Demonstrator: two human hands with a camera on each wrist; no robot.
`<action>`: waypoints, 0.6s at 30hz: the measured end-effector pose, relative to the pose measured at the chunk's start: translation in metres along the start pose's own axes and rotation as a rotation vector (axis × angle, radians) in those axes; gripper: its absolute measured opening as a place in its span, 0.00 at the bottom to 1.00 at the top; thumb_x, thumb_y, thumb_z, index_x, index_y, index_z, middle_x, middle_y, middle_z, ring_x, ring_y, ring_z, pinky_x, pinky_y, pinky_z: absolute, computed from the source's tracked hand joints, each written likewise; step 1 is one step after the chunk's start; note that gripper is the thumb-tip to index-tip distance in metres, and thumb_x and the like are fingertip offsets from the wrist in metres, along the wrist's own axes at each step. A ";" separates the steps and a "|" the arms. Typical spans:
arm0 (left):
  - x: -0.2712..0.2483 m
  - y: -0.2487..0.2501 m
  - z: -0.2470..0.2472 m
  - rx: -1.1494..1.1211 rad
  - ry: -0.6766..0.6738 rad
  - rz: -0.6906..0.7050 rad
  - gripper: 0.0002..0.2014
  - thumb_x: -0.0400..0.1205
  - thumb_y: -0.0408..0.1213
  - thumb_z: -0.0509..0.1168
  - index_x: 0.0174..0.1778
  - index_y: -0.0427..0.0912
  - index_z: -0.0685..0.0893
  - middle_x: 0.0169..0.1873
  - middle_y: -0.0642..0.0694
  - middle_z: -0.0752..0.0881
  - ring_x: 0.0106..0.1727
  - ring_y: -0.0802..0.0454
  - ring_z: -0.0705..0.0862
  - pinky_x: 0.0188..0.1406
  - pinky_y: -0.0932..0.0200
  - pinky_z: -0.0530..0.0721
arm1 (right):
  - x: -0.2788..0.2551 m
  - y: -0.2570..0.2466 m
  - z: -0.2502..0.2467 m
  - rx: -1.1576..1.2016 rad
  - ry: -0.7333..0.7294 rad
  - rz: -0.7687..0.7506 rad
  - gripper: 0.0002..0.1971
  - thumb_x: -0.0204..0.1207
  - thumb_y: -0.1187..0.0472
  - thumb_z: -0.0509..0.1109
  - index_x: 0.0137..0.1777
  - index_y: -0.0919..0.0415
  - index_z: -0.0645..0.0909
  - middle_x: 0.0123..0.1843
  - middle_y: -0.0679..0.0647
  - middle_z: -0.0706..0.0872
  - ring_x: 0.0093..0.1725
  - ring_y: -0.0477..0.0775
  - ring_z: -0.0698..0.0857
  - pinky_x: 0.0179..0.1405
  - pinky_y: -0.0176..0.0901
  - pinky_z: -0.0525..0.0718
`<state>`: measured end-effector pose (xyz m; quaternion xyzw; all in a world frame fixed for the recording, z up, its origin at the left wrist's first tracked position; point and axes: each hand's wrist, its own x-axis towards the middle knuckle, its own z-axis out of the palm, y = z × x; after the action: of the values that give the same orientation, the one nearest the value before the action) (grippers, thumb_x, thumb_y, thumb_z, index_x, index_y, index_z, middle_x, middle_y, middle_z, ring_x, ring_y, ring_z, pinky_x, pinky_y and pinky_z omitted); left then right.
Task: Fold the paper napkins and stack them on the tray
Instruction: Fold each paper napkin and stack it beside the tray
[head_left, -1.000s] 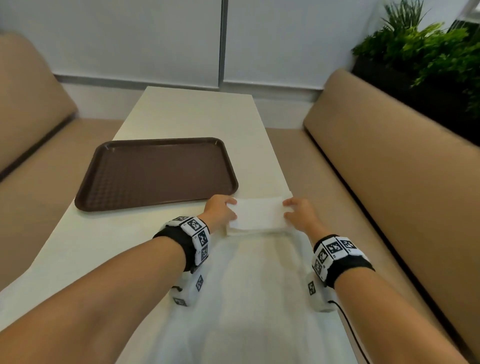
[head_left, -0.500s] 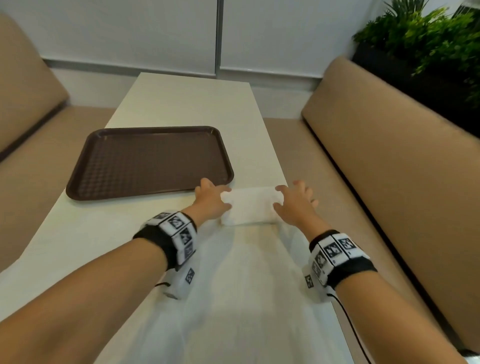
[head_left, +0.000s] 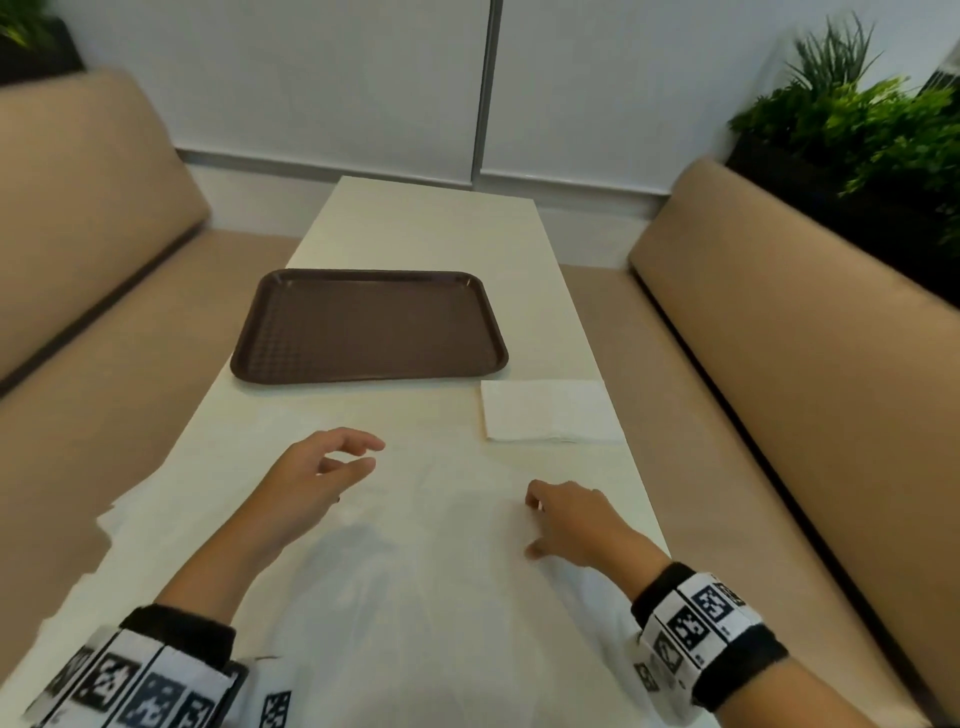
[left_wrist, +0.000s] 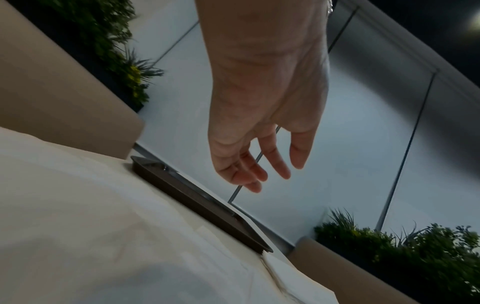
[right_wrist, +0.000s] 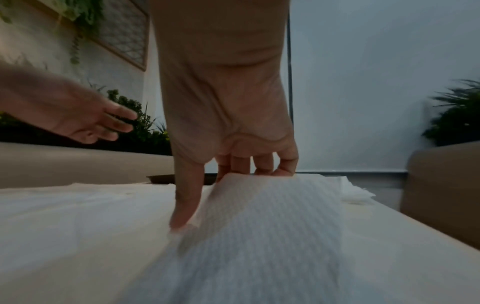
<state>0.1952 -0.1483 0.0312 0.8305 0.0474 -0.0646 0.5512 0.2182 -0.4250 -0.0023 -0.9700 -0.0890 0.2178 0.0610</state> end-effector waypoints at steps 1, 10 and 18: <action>-0.006 -0.001 -0.002 -0.004 0.003 0.007 0.06 0.82 0.40 0.65 0.49 0.57 0.85 0.56 0.55 0.82 0.54 0.55 0.82 0.41 0.63 0.78 | -0.005 -0.001 -0.006 0.039 0.026 -0.018 0.18 0.74 0.51 0.74 0.60 0.55 0.77 0.53 0.52 0.83 0.47 0.54 0.78 0.50 0.45 0.75; -0.034 0.030 0.020 -0.108 -0.449 0.105 0.40 0.68 0.44 0.79 0.75 0.59 0.68 0.68 0.60 0.79 0.70 0.62 0.76 0.76 0.53 0.70 | -0.113 -0.039 -0.129 0.176 0.267 -0.323 0.08 0.74 0.51 0.74 0.51 0.50 0.87 0.44 0.38 0.86 0.45 0.39 0.82 0.43 0.26 0.77; -0.054 0.072 0.015 -0.466 -0.402 0.143 0.22 0.65 0.47 0.78 0.51 0.40 0.90 0.52 0.40 0.90 0.54 0.41 0.89 0.52 0.52 0.88 | -0.156 -0.019 -0.177 0.717 0.281 -0.445 0.19 0.63 0.42 0.79 0.47 0.53 0.87 0.47 0.59 0.91 0.47 0.60 0.90 0.50 0.53 0.89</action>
<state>0.1514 -0.1902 0.0997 0.6534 -0.1077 -0.1759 0.7283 0.1539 -0.4516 0.2239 -0.8650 -0.2052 0.0825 0.4503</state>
